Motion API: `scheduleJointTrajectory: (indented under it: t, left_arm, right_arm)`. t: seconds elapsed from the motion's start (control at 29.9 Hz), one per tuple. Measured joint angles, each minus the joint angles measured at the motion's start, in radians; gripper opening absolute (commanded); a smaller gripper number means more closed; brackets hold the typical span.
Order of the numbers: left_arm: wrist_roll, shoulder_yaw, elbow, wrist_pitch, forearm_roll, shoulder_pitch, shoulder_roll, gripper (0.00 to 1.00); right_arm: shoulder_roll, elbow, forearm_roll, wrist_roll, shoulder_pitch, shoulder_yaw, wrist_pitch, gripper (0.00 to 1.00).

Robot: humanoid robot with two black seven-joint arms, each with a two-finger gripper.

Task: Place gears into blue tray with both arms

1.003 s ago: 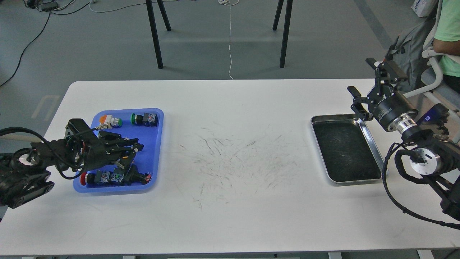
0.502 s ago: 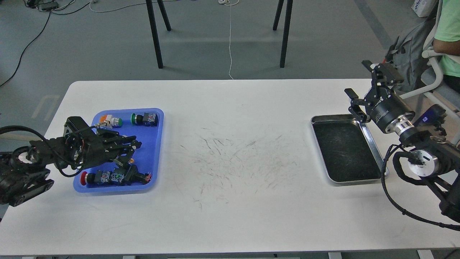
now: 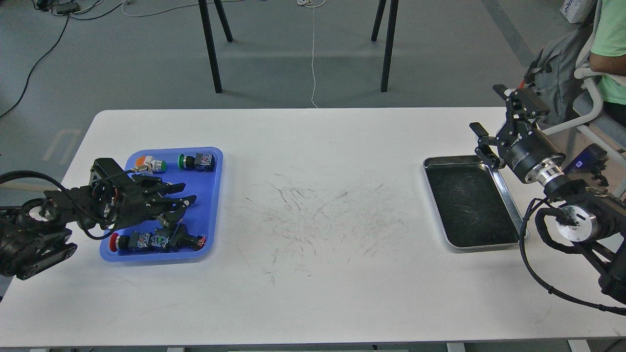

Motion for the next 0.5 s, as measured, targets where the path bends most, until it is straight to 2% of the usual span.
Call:
scheduleJointTrajectory:
  t: [0.23,0.4,0.5]
  left_arm:
    - [0.0,-0.028,-0.009,0.001,-0.192,-0.017,0.004,0.47]
    - [0.0,-0.082,-0.018,-0.017,-0.3,-0.037,0.003,0.6]
    - [0.0,-0.177,-0.033,-0.094,-0.379,-0.037,0.003,0.69]
  right_arm:
    - [0.001,0.0,0.0,0.0,0.004,0.0,-0.003,0.94]
    - [-0.005,0.0,0.0,-0.002,0.007,0.0,-0.003,0.94]
    - [-0.007,0.001,0.0,-0.004,0.01,0.0,-0.003,0.95]
